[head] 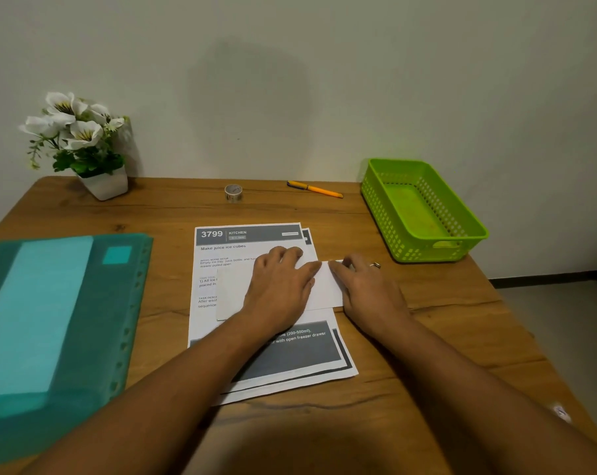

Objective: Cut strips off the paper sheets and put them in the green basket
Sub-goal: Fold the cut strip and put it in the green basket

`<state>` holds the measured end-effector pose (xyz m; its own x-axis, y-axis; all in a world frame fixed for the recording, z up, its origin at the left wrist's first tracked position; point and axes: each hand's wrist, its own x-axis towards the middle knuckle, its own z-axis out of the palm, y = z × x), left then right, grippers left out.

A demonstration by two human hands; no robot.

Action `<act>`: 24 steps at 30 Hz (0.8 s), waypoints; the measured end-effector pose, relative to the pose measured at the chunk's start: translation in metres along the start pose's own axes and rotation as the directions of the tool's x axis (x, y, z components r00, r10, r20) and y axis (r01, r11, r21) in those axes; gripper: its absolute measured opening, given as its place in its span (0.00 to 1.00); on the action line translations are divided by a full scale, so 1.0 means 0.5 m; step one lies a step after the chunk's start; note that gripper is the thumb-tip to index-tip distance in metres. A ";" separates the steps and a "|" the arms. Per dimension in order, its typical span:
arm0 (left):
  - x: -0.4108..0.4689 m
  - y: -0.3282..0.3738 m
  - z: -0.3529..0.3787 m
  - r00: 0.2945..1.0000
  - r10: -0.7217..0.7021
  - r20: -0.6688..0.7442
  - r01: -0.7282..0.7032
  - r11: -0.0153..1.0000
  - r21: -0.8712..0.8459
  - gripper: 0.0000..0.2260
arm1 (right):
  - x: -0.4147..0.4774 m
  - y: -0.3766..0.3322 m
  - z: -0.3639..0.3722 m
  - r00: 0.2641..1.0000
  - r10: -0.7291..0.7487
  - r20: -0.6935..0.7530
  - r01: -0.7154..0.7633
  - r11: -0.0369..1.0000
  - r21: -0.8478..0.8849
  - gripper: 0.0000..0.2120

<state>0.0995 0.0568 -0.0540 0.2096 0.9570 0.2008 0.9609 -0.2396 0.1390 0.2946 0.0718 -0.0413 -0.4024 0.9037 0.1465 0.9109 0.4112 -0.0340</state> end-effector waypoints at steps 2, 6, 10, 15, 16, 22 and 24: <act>0.008 0.014 0.001 0.999 0.016 0.037 -0.017 1.000 0.020 0.19 | -0.001 0.000 0.001 1.000 0.004 -0.010 -0.004 1.000 0.008 0.21; 0.015 0.032 0.010 0.990 0.088 0.109 -0.088 0.996 -0.012 0.24 | -0.005 0.004 0.005 0.999 0.003 -0.051 0.000 0.999 0.048 0.20; 0.017 0.031 0.012 0.983 0.087 0.161 -0.089 0.996 0.005 0.27 | -0.012 0.009 0.014 0.992 0.007 -0.123 0.004 0.996 0.086 0.15; 0.017 0.032 0.014 0.980 0.088 0.177 -0.095 0.995 0.031 0.28 | -0.011 0.008 0.010 0.995 -0.013 -0.098 0.020 0.997 0.072 0.17; 0.018 0.032 0.015 0.980 0.088 0.180 -0.095 0.995 0.033 0.28 | -0.008 0.007 0.007 0.997 -0.013 -0.072 0.017 0.998 0.057 0.18; 0.018 0.031 0.017 0.978 0.089 0.189 -0.098 0.995 0.037 0.29 | 0.002 -0.001 0.012 0.999 0.003 -0.044 -0.002 1.000 0.006 0.21; 0.019 0.030 0.019 0.979 0.085 0.187 -0.093 0.995 0.034 0.28 | -0.007 0.007 0.016 0.996 -0.016 -0.093 0.019 0.999 0.038 0.18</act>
<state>0.1179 0.0638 -0.0593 0.3209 0.9467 0.0274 0.9427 -0.3221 0.0868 0.2985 0.0709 -0.0500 -0.4064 0.8822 0.2378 0.8989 0.4327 -0.0692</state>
